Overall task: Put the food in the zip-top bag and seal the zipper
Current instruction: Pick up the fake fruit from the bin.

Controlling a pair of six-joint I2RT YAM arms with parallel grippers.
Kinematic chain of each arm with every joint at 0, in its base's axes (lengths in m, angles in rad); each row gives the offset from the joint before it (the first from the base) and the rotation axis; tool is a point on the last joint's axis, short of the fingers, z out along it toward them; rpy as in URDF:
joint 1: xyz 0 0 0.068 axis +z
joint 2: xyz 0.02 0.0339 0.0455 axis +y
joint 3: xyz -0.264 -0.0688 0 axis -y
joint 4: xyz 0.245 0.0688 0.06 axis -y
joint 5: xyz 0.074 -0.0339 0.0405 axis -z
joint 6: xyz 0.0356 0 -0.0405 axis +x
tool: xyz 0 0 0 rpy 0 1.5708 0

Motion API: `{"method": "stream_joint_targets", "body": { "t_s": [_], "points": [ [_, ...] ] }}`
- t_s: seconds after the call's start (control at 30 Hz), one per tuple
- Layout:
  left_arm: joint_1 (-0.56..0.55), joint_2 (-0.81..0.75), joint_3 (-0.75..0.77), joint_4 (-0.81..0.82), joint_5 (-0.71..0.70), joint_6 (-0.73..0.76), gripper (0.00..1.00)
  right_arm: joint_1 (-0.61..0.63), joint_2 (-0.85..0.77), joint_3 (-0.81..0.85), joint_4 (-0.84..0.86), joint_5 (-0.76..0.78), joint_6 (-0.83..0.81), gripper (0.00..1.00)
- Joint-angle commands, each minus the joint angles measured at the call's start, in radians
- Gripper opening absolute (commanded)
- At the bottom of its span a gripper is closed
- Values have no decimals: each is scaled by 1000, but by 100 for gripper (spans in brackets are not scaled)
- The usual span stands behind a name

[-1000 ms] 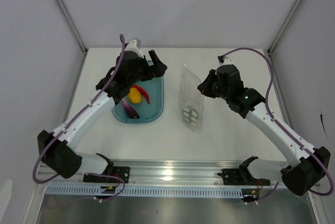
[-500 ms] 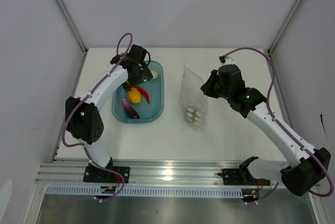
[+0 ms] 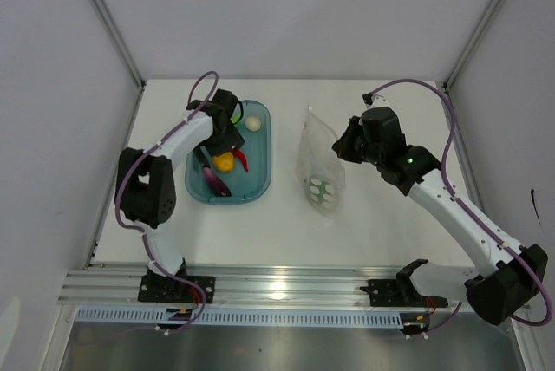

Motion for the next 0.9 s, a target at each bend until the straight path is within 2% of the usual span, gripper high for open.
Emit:
{"method": "stream_joint_targets", "body": {
  "t_s": [0.0,0.13,0.43,0.5,0.63,0.73,0.87],
  "points": [
    [12,21,-8,76,31,23,98,-3,-15,-3,10,-9,-11,0],
    [13,37,1,121,19,43,97,-3,-15,-7,7,-7,-11,0],
    [22,118,45,92,-5,37,95,-3,-22,-7,4,-6,-8,0],
    [22,127,51,83,-22,32,89,-3,-24,-7,3,-3,-8,0],
    [22,139,70,69,-39,34,88,-3,-24,-4,-2,-3,-11,0],
    [22,150,74,59,-50,40,77,-3,-27,2,-3,-1,-12,0],
    [22,150,68,67,-59,47,70,-3,-27,8,-5,-1,-14,0]
  ]
}}
